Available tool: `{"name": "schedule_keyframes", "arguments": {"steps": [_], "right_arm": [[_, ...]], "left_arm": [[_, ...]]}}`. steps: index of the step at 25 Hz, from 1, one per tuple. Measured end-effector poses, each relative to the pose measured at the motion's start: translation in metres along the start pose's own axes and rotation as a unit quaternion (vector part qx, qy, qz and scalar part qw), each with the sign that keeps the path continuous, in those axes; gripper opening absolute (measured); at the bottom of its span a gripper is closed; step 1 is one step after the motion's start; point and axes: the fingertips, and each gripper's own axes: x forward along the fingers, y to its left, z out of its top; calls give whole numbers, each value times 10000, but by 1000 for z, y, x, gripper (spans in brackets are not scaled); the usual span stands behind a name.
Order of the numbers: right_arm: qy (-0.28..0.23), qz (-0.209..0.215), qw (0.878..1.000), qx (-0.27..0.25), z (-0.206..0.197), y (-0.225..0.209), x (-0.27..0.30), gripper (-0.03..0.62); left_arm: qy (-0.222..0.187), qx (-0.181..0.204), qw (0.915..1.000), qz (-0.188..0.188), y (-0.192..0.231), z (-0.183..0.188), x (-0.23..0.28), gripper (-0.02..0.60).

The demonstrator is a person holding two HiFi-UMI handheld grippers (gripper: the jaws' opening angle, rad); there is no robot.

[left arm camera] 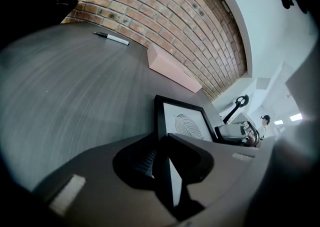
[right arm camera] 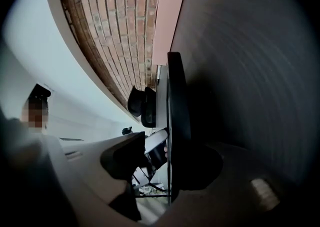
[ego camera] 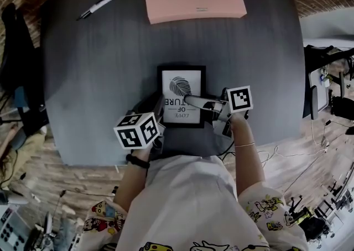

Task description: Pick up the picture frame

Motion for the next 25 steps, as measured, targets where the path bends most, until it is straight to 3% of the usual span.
{"name": "schedule_keyframes", "arguments": {"steps": [7, 15, 25], "right_arm": [[-78, -57, 9999, 30, 0, -1, 1, 174], [-273, -429, 9987, 55, 4, -15, -2, 16], [-314, -501, 9982, -4, 4, -16, -2, 15]], "left_arm": [[18, -13, 10000, -22, -1, 0, -1, 83], [37, 18, 10000, -48, 0, -2, -1, 84], [-70, -6, 10000, 63, 0, -1, 0, 87]]}}
